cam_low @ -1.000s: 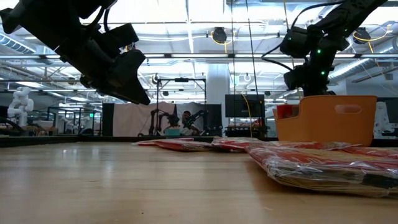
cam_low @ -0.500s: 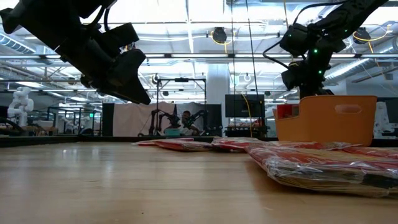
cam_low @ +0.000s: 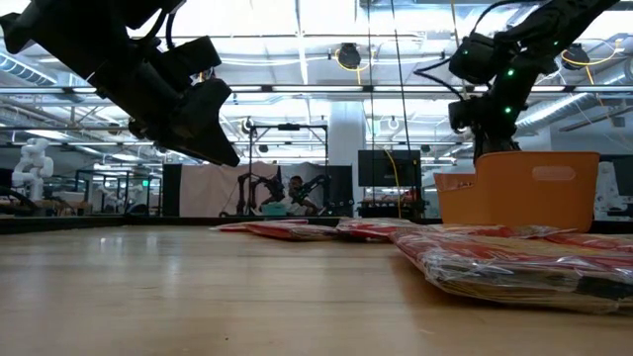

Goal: Sort popcorn bags into baskets
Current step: Put the red popcorn bag into the orange container

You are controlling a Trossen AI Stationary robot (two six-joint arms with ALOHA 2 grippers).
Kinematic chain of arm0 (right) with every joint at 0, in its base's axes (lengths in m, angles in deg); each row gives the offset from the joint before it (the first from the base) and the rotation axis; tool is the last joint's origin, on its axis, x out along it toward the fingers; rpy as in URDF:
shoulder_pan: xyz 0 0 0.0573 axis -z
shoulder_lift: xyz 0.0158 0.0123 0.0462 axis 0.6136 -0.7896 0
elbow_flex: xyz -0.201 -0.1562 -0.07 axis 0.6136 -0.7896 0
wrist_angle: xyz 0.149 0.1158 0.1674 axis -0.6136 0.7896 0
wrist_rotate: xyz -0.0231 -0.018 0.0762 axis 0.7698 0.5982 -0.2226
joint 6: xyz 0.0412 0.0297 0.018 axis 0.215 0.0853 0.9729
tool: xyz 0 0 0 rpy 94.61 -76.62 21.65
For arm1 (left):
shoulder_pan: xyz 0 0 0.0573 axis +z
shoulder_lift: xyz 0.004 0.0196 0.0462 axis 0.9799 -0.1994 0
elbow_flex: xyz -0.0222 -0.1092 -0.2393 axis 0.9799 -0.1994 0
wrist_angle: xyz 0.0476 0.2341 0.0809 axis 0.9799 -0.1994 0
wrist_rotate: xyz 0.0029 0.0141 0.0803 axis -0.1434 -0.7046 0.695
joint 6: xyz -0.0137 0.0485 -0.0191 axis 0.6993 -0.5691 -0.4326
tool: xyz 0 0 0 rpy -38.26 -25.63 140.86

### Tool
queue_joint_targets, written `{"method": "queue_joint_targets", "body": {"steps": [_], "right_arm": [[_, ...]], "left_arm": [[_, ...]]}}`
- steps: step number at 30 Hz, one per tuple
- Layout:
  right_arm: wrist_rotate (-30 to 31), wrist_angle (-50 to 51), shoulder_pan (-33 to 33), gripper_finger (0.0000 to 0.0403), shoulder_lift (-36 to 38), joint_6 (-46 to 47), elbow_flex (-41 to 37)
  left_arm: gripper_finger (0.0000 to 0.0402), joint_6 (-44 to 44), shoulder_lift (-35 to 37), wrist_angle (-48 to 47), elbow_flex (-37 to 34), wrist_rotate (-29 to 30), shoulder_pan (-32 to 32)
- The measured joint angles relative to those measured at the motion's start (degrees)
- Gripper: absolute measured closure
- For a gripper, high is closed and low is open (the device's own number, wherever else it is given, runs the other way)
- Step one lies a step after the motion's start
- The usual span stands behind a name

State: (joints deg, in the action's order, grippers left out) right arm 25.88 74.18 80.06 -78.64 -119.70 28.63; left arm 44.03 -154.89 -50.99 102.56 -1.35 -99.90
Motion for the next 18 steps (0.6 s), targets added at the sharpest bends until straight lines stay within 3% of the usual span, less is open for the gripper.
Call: {"method": "queue_joint_targets", "body": {"steps": [6,14,18], "right_arm": [[-9.9,12.0,-0.6,0.0294,2.6,5.6,0.1],[-12.8,15.0,-0.5,0.0231,2.6,5.7,0.1],[-14.2,14.9,-0.5,0.0221,2.6,4.8,0.1]], "left_arm": [[0.0229,-0.6,0.0,0.0,0.0,-0.2,0.0],[0.0229,-0.9,0.0,0.0,0.0,-0.2,0.4],[0.0229,-0.8,0.0,0.4,0.0,-0.2,0.4]]}}
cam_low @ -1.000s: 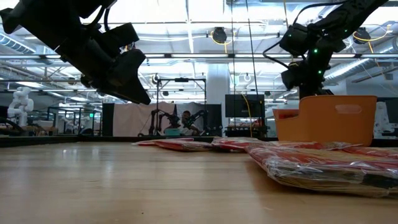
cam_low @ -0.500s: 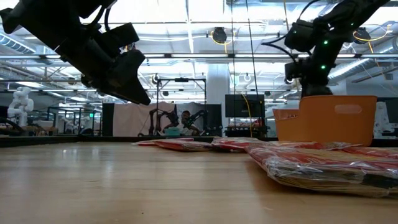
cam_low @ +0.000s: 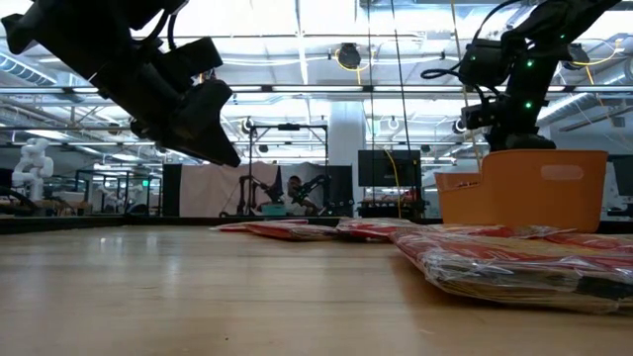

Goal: Sort popcorn bags into baskets
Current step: Put the red popcorn bag into the orange container

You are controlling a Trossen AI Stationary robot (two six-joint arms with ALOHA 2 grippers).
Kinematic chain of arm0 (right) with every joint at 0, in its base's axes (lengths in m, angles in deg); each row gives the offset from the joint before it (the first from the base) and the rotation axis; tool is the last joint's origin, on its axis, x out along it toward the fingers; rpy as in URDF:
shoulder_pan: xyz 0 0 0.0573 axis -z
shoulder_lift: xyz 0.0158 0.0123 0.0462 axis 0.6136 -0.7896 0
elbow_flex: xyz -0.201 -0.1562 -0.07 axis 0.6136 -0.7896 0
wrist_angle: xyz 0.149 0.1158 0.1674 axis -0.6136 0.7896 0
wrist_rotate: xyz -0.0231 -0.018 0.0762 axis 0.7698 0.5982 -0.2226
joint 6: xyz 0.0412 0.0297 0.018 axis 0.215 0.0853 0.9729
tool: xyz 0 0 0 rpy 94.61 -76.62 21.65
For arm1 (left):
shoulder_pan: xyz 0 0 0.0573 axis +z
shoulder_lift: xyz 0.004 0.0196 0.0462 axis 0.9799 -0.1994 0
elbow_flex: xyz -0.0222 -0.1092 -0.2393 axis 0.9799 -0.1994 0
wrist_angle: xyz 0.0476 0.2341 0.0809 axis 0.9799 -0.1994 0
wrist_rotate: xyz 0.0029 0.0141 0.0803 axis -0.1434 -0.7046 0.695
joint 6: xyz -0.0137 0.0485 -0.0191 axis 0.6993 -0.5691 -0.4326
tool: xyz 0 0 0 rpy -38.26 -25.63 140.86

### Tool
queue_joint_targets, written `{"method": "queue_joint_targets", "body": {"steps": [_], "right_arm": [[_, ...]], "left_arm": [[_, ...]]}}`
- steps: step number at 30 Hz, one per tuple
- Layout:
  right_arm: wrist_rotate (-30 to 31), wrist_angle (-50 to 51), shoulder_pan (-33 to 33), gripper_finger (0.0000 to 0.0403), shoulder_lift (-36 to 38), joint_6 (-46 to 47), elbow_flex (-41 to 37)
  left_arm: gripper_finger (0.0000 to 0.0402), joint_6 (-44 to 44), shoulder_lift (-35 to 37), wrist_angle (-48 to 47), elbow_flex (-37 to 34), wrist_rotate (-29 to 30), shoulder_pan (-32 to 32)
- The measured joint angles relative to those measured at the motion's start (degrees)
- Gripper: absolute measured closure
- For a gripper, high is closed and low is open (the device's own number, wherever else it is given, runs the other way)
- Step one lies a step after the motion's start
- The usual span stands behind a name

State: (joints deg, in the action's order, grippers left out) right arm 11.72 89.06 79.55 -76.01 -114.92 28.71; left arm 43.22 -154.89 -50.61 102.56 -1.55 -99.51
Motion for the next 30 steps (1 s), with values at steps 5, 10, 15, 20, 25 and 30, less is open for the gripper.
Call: {"method": "queue_joint_targets", "body": {"steps": [5,10,15,20,25,30], "right_arm": [[3.3,-1.8,3.2,0.0248,-1.9,2.4,0.0],[-0.5,-1.8,7.5,0.0325,-7.4,4.1,0.0],[-0.1,-5.4,9.4,0.0394,-13.5,4.1,0.0],[7.8,-12.7,9.3,0.0386,-18.9,6.2,0.0],[10.5,-15.4,9.2,0.0382,-20.9,7.6,0.0],[13.8,-18.0,9.2,0.0394,-21.2,8.9,0.0]], "left_arm": [[0.0229,-0.5,0.0,0.5,0.0,0.0,0.0],[0.0229,-1.6,0.0,0.5,0.0,0.0,0.0],[0.0229,-1.7,0.0,0.5,0.0,0.0,0.0],[0.0229,-2.6,0.0,0.6,0.0,0.0,0.0],[0.0229,-4.0,0.0,0.7,0.0,0.0,0.0],[0.0229,-5.0,0.0,0.8,0.0,0.0,0.0]]}}
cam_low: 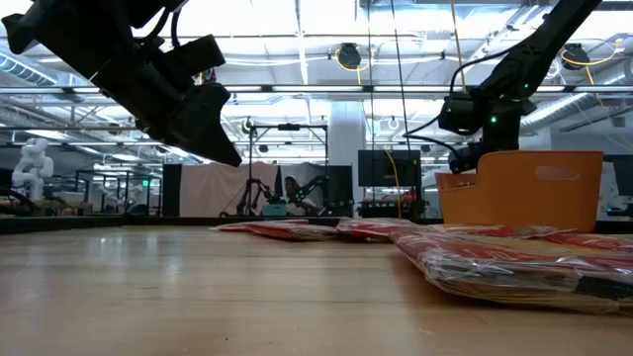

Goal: Sort popcorn bags into baskets
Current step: Put the red popcorn bag into the orange container

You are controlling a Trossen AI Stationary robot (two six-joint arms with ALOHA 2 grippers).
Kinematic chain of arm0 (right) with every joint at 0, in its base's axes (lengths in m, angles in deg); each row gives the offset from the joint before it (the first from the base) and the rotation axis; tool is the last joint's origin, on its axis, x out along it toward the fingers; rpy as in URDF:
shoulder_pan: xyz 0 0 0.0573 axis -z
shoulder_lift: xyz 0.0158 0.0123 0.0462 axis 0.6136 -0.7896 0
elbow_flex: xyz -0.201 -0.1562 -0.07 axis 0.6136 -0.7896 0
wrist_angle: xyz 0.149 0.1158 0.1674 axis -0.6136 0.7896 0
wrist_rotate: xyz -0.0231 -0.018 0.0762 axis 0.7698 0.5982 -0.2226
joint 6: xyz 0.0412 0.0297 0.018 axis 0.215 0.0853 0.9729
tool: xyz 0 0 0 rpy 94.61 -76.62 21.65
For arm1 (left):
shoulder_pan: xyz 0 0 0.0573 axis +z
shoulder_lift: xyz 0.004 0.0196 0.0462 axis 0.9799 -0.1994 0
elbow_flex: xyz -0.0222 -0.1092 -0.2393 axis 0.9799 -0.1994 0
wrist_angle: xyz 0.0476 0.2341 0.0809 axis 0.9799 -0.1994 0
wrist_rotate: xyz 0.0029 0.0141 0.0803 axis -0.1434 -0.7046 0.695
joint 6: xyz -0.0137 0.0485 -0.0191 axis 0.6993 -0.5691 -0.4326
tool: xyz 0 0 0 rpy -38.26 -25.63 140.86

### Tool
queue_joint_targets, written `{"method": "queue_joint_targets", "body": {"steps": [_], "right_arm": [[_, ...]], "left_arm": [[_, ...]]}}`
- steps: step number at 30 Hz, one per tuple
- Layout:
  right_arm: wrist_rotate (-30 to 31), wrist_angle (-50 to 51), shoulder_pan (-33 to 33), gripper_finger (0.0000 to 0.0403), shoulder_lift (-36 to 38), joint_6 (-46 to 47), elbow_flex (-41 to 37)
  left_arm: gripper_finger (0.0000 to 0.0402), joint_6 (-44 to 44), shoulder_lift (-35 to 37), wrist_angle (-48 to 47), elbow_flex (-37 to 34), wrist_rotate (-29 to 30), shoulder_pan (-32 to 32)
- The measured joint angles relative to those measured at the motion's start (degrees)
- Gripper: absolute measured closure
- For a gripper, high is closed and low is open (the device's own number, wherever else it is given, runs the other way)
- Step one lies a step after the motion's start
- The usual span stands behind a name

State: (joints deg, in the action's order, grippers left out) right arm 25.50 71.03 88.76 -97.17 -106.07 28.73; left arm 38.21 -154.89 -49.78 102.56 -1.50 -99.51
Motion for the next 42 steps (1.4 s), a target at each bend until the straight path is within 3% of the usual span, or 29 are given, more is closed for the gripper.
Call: {"method": "queue_joint_targets", "body": {"steps": [4,9,15,22,34,42], "right_arm": [[3.9,-0.3,-0.1,0.0402,0.6,-0.4,0.0],[3.5,0.7,-2.3,0.0402,4.5,2.2,0.0],[-11.2,8.0,-2.6,0.0403,9.3,6.2,0.0],[-13.1,8.0,2.2,0.0403,6.7,6.7,0.0],[-10.7,3.4,3.3,0.0403,2.1,9.1,0.0],[-9.6,3.3,0.4,0.0403,8.0,10.9,0.5]], "left_arm": [[0.0229,0.4,0.0,0.0,0.0,0.0,0.0],[0.0229,1.7,0.0,0.1,0.0,-0.1,-0.1],[0.0229,2.2,0.0,0.8,0.0,-0.1,-0.1],[0.0229,-1.1,0.0,4.6,0.0,-0.2,0.0],[0.0229,-1.0,0.0,5.6,0.0,-0.2,0.0],[0.0229,-0.4,0.0,5.6,0.0,-0.2,-0.3]]}}
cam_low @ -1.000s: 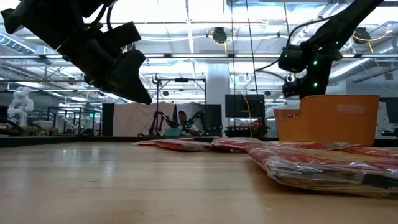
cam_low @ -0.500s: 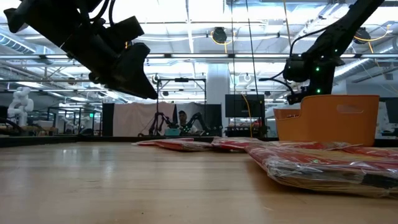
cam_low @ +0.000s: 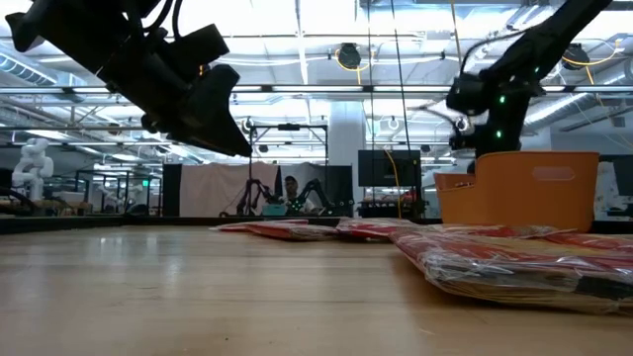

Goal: Sort popcorn bags into baskets
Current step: Put the red popcorn bag into the orange container

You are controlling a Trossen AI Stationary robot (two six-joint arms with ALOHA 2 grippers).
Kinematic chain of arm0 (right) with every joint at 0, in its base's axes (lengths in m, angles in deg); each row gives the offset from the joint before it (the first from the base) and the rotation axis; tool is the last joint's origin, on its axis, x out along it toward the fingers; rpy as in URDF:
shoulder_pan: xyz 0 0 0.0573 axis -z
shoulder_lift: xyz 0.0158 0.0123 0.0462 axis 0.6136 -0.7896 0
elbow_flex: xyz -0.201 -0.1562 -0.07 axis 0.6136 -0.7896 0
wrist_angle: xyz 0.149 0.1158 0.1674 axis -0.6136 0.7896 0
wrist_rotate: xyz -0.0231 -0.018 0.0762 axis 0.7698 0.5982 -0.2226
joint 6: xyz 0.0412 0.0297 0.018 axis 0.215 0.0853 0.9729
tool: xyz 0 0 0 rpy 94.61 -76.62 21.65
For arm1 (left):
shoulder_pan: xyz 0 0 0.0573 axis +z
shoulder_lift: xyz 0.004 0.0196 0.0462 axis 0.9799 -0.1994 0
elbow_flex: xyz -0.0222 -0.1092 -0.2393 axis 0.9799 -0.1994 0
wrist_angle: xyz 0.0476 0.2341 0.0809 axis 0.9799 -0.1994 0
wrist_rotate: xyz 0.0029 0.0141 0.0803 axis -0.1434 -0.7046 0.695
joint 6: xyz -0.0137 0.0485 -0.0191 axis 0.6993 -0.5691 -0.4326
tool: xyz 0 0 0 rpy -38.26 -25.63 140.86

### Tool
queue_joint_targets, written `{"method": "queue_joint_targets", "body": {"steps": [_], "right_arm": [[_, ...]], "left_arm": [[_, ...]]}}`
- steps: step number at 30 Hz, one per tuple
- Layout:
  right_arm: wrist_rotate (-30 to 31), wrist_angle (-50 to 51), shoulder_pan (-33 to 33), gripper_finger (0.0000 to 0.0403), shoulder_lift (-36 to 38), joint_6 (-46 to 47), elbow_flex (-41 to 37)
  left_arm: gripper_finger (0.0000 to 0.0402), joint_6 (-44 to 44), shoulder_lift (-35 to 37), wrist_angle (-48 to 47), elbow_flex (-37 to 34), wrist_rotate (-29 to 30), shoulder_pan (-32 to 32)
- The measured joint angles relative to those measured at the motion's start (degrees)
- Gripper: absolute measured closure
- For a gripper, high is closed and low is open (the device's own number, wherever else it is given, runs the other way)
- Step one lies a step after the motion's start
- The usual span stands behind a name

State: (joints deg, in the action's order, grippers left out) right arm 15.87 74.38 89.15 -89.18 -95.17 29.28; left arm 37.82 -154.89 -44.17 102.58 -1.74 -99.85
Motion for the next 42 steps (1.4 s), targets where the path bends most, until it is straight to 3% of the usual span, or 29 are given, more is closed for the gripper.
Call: {"method": "queue_joint_targets", "body": {"steps": [5,10,17,23,31,35,42], "right_arm": [[-3.1,2.0,-6.6,0.0403,10.1,6.9,0.0],[-9.3,1.6,-19.0,0.0403,20.7,13.9,0.0],[-7.5,-14.8,-39.2,0.0403,27.2,18.5,-7.4],[1.2,-27.2,-54.5,0.0403,22.6,16.3,-14.4],[1.6,-28.4,-64.8,0.0403,12.8,21.1,-14.5],[1.8,-29.6,-69.2,0.0403,7.5,28.5,-14.5],[4.6,-38.0,-72.1,0.0403,-1.2,24.6,-14.4]], "left_arm": [[0.0229,0.2,0.0,0.3,0.0,0.0,-0.2],[0.0229,0.7,0.0,0.7,0.0,0.0,-0.1],[0.0229,-1.6,0.0,6.7,0.0,0.0,-0.1],[0.0228,-9.9,0.0,14.2,0.0,-5.0,-0.1],[0.0213,-22.0,-6.4,31.8,1.6,-14.1,0.6],[0.0193,-26.8,-11.8,28.3,7.7,-14.2,0.9],[0.0137,-33.0,-23.1,15.1,20.6,-13.8,1.9]]}}
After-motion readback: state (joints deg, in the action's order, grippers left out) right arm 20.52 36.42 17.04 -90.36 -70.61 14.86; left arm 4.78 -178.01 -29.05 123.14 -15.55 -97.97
